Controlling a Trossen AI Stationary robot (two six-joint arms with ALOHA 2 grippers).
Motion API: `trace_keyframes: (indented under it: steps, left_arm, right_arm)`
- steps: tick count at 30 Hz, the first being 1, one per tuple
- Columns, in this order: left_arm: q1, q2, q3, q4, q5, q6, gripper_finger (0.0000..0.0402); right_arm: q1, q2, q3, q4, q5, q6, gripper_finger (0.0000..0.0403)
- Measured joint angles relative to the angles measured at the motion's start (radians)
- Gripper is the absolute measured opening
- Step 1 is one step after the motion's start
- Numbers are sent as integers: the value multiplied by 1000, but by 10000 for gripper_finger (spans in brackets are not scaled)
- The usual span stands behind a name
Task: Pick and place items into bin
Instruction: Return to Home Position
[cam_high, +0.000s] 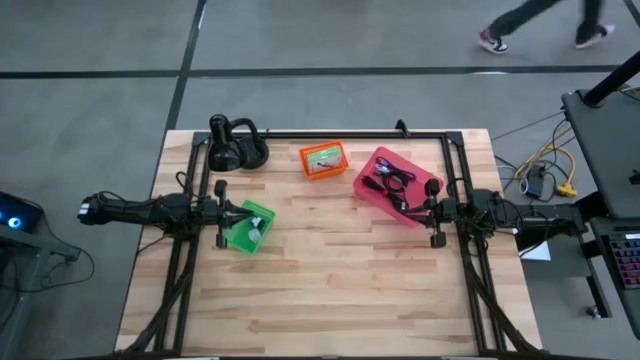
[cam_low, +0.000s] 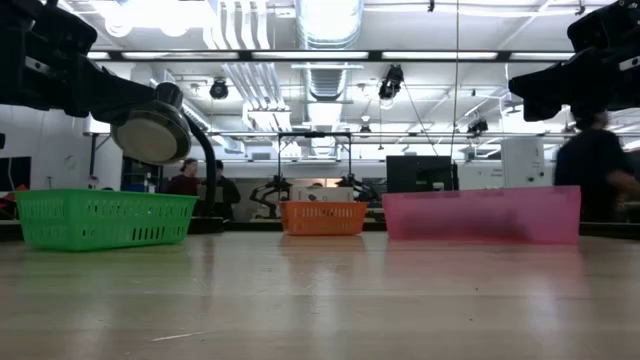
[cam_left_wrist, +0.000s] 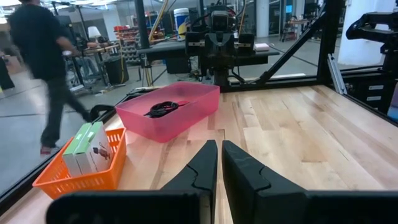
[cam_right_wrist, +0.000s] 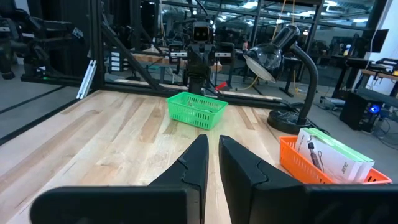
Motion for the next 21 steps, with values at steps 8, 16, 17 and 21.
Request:
trace_keyframes:
  steps: [8, 16, 17, 21]
  left_arm:
    - [0, 5, 0, 0, 0, 0, 8]
    - [0, 9, -1, 1, -1, 0, 8]
    - [0, 9, -1, 1, -1, 0, 8]
    - [0, 8, -1, 0, -4, 0, 8]
  right_arm:
    - [0, 0, 0, 0, 0, 0, 28]
    - [0, 0, 0, 0, 0, 0, 28]
    - [0, 0, 0, 0, 0, 0, 28]
    - [0, 0, 0, 0, 0, 0, 28]
